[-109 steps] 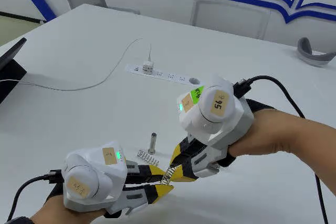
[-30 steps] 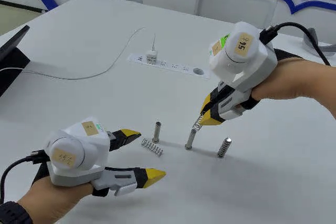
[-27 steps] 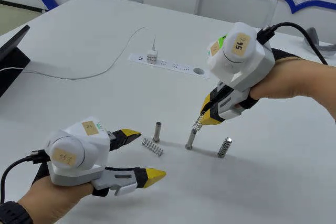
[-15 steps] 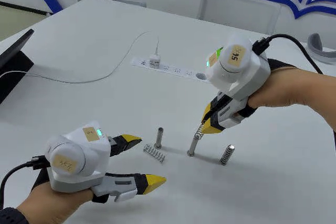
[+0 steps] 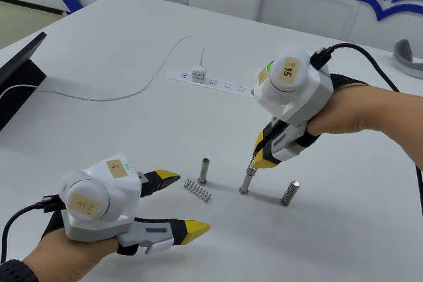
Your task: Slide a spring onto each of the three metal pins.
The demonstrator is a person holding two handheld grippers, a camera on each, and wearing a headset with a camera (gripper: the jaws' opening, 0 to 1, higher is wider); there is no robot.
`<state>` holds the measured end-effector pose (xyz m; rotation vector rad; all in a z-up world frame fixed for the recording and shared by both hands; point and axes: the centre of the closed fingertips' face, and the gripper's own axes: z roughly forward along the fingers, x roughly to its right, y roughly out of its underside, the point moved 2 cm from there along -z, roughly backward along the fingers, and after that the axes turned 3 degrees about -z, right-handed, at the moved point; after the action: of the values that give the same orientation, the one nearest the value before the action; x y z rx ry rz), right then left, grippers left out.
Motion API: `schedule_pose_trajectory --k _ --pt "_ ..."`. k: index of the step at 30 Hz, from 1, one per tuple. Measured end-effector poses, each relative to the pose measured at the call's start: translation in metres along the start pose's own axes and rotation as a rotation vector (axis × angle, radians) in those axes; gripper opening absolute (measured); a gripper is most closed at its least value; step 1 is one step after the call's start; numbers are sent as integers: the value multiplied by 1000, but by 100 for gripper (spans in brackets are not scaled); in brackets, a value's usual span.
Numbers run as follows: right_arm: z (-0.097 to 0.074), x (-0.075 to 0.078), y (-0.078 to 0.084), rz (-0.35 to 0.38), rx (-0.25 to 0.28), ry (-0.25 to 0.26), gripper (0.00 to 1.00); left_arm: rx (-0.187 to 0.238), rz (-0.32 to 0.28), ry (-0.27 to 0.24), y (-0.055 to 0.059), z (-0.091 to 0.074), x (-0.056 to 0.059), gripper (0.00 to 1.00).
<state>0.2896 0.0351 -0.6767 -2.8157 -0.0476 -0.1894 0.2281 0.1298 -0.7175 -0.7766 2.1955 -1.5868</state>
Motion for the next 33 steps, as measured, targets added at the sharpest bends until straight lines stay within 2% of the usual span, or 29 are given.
schedule_pose_trajectory --k 7,33 --pt "8 1 2 -3 -23 -2 12 2 -2 -1 0 0 -1 60" --pt "38 -3 12 26 -58 -8 12 -1 -7 -2 2 1 -2 60"
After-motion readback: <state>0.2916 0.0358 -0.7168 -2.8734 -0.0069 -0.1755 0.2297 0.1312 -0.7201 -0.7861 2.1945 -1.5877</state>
